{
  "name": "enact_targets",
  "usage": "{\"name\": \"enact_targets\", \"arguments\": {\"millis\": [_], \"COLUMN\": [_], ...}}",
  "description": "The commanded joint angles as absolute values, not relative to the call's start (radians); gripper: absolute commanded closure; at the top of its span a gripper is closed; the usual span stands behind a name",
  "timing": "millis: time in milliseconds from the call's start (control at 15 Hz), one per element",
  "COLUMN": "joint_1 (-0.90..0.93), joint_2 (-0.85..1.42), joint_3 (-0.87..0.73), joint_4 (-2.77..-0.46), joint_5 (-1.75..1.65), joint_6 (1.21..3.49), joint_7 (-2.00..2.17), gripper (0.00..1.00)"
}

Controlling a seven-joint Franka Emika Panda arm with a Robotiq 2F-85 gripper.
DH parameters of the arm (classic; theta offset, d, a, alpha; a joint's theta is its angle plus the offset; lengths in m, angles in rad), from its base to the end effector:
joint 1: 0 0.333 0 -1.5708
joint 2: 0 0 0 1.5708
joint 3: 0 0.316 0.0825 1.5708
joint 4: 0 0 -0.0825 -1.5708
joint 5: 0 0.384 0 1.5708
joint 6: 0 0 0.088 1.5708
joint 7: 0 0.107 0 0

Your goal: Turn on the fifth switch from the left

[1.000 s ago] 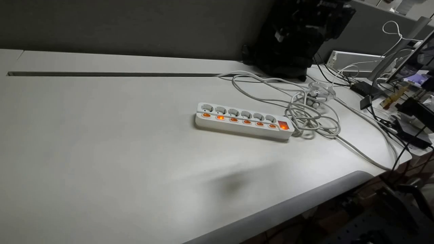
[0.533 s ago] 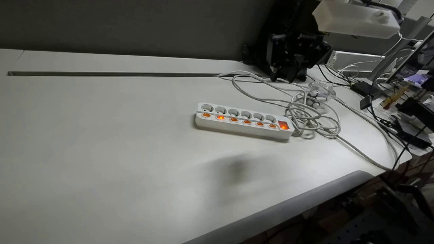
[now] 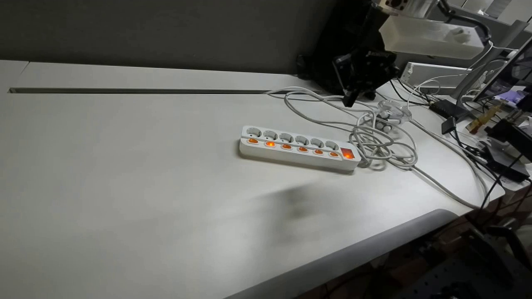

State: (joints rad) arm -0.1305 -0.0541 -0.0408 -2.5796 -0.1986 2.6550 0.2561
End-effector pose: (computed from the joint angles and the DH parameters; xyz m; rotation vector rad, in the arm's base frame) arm 0.4494 -0.0721 0.2922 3.0135 -0.3906 0.2029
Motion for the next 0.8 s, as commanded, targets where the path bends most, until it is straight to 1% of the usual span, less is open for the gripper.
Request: {"name": "enact_targets", "arguments": {"millis": [0, 200, 733], "joint_1": [-0.121, -0.121, -0.122], "joint_2": [-0.055, -0.055, 0.079], "joint_3": [-0.053, -0.053, -0.09], "joint_4": [-2.579, -2.579, -2.566], "joint_5": [-0.198, -0.198, -0.187], "joint_6": [2.653, 2.653, 2.692], "joint_7": [0.255, 0.255, 0.292], "gripper": [0.99, 1.0, 1.0]}}
